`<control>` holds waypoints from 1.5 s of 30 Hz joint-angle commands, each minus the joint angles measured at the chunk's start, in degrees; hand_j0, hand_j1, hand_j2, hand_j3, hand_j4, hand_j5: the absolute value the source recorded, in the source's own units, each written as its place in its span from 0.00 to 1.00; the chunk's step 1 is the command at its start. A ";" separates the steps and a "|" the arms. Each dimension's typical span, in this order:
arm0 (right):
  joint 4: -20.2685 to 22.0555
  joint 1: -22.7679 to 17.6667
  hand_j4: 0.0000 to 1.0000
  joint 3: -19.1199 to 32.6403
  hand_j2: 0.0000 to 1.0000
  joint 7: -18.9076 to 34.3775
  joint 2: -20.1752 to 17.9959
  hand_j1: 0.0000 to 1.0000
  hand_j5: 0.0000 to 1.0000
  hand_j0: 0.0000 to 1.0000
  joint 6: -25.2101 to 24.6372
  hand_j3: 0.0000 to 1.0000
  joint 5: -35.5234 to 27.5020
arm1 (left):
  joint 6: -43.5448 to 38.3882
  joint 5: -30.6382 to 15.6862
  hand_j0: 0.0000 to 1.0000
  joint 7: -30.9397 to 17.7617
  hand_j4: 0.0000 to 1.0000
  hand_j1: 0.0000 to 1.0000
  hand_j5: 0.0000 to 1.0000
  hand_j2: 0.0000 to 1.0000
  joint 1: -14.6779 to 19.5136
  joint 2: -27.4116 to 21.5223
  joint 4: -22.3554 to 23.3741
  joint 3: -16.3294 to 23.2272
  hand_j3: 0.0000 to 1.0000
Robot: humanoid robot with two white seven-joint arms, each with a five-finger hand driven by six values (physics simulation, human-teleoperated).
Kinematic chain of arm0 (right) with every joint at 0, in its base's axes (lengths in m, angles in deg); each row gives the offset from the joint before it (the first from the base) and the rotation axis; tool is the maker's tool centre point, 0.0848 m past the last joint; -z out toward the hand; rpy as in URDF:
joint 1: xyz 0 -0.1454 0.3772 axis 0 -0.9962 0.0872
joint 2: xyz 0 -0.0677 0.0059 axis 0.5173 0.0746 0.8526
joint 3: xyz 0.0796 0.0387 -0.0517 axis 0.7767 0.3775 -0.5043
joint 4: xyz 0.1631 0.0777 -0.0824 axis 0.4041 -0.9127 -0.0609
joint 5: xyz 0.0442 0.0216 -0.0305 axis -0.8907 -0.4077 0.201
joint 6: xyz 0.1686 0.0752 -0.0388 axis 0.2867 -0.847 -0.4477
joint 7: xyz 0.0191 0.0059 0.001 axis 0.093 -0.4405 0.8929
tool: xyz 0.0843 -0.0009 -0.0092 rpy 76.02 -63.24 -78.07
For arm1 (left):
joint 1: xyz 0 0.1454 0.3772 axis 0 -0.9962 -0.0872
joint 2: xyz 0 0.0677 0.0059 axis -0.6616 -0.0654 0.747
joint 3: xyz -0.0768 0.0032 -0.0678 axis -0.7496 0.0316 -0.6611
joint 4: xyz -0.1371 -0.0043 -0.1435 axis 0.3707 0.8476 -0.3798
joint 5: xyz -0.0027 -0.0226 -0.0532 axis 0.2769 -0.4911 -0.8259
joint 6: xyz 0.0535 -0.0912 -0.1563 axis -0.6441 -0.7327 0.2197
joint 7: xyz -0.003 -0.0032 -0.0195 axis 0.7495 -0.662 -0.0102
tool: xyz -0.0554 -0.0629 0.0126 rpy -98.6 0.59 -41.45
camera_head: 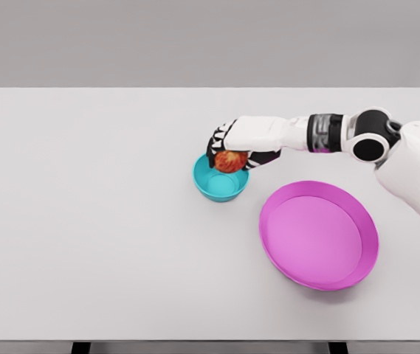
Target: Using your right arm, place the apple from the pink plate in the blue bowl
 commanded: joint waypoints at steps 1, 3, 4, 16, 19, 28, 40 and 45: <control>-0.66 0.00 0.54 -0.55 0.54 -0.06 0.71 0.54 0.54 0.54 -0.17 0.54 -0.41 | 0.00 -0.02 1.00 -0.04 1.00 1.00 1.00 1.00 0.00 0.00 0.00 0.00 1.00; -1.36 0.26 0.54 -1.08 0.54 -0.06 0.98 0.54 0.54 0.54 -0.17 0.54 -0.41 | 0.00 -0.02 1.00 -0.04 1.00 1.00 1.00 1.00 0.00 0.00 0.00 0.00 1.00; -1.54 0.26 0.54 -1.17 0.54 -0.06 1.24 0.54 0.54 0.54 -0.17 0.54 -0.23 | 0.00 -0.02 1.00 -0.03 1.00 1.00 1.00 1.00 0.00 0.00 0.00 0.00 1.00; -2.24 0.97 1.00 -1.78 1.00 -0.06 2.12 1.00 1.00 1.00 -0.17 1.00 0.56 | 0.00 -0.02 1.00 -0.04 1.00 1.00 1.00 1.00 0.00 0.00 0.00 0.00 1.00; -2.15 0.97 1.00 -1.78 1.00 -0.06 2.12 1.00 1.00 1.00 -0.17 1.00 0.65 | 0.00 -0.02 1.00 -0.04 1.00 1.00 1.00 1.00 0.00 0.00 0.00 0.00 1.00; 0.13 2.37 1.00 0.85 1.00 0.03 -0.77 1.00 1.00 1.00 -0.17 1.00 0.47 | 0.00 -0.02 1.00 -0.04 1.00 1.00 1.00 1.00 0.00 0.00 0.00 0.00 1.00; 5.05 -18.54 1.00 44.43 1.00 2.60 -2.99 1.00 1.00 1.00 -0.17 1.00 -2.17 | 0.00 -0.02 1.00 0.05 1.00 1.00 1.00 1.00 0.00 0.00 0.00 0.00 1.00; 6.55 -22.59 1.00 46.64 1.00 2.60 -2.10 1.00 1.00 1.00 -0.17 1.00 -2.17 | 0.00 -0.02 1.00 -0.03 1.00 1.00 1.00 1.00 0.00 0.00 0.00 0.00 1.00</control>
